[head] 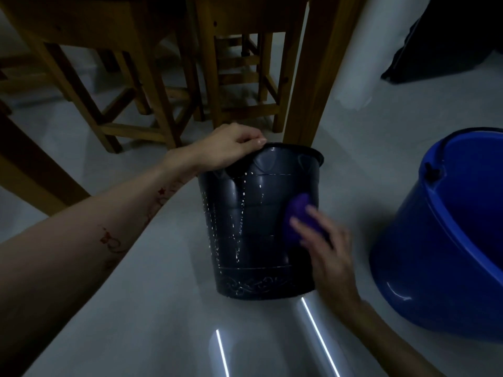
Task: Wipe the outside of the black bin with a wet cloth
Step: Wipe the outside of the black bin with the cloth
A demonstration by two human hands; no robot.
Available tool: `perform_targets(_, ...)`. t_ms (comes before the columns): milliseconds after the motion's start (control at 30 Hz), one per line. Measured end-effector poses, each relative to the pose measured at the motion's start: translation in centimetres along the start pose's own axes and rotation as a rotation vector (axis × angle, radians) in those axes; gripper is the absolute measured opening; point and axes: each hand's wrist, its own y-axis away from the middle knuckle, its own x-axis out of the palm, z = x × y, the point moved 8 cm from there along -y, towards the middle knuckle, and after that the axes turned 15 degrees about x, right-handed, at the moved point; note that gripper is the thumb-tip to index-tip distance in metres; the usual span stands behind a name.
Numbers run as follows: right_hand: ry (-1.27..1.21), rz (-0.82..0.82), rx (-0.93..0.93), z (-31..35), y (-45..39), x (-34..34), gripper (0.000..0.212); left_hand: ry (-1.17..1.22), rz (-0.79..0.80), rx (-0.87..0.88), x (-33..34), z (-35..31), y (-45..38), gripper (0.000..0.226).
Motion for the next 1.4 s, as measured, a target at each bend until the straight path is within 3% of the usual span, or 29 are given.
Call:
perform_targets(100, -0.099, -0.091, 0.248, -2.0, -4.9, 0.2, 0.036, 0.025, -0.018, 0.015, 0.6, -0.4, 0.1, 0.026)
perform_targets(200, -0.12, -0.107, 0.271, -0.9, -7.7, 1.2, 0.036, 0.048, -0.133, 0.025, 0.6, -0.4, -0.2, 0.026)
perform_targets(400, 0.011, -0.017, -0.114, 3.8, -3.6, 4.2, 0.036, 0.035, -0.207, 0.001, 0.1, -0.1, -0.8, 0.032)
perform_targets(533, 0.097, 0.231, -0.345, 2.2, 5.3, 5.8, 0.066, 0.053, -0.179, 0.068, -0.2, -1.2, -0.9, 0.03)
perform_targets(633, 0.126, 0.319, -0.403, 0.6, 8.1, 4.7, 0.037, -0.027, -0.236, 0.16, -1.4, -2.5, -0.3, 0.028)
perform_targets(767, 0.087, 0.055, -0.185, 0.7, 2.5, 0.7, 0.047, -0.012, -0.277, 0.01, -1.1, 0.7, 0.9, 0.029)
perform_targets(833, 0.041, -0.069, -0.033, 0.0, -1.9, -0.5, 0.037, -0.01, -0.248, -0.007, -0.8, 0.8, 0.9, 0.028)
perform_targets(967, -0.021, -0.142, 0.067, 0.3, -7.6, 0.7, 0.035, 0.124, -0.218, 0.046, -0.3, -0.5, 0.0, 0.031)
perform_targets(1133, 0.048, -0.095, -0.138, 3.1, -5.9, 3.7, 0.037, 0.164, -0.225, 0.063, 0.1, -0.6, -0.6, 0.036)
perform_targets(1400, 0.226, 0.171, -0.485, 1.1, 5.3, 5.1, 0.048, 0.12, -0.196, 0.055, 0.2, -1.1, -1.3, 0.029)
